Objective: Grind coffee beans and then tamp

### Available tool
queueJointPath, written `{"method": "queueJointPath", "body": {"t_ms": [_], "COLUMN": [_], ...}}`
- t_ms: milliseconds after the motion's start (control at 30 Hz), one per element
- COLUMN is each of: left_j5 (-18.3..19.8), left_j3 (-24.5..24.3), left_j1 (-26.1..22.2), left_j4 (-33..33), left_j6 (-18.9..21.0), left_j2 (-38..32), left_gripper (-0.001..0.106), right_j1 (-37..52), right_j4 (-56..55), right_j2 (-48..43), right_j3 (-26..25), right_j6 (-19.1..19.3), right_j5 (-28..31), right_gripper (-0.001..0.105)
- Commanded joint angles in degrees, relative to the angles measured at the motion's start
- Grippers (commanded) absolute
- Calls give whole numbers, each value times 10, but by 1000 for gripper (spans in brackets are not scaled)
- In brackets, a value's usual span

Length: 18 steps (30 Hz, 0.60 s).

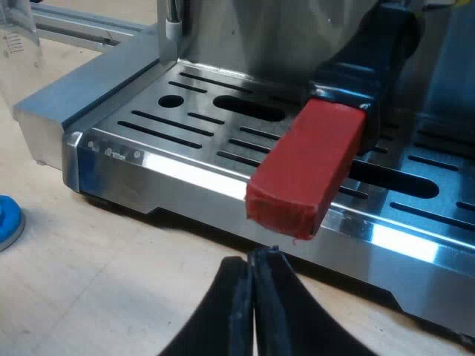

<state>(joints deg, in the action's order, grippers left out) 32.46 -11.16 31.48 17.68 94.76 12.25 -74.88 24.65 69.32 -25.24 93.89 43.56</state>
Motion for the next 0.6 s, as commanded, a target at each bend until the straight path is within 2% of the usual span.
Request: {"method": "queueJointPath", "body": {"t_ms": [33, 200, 600], "left_j5": [12, 31, 31], "left_j3": [2, 2, 2], "left_j1": [3, 3, 3], "left_j4": [-9, -13, -13], "left_j6": [1, 1, 3], "left_j2": [1, 1, 1], "left_gripper": [79, 79, 79], "right_j1": [1, 4, 33], "right_j4": [18, 35, 38], "right_j2": [0, 0, 0], "right_j3": [-1, -1, -1], "right_j6": [1, 1, 1], "right_j5": [8, 27, 24], "right_gripper": [0, 0, 0]}}
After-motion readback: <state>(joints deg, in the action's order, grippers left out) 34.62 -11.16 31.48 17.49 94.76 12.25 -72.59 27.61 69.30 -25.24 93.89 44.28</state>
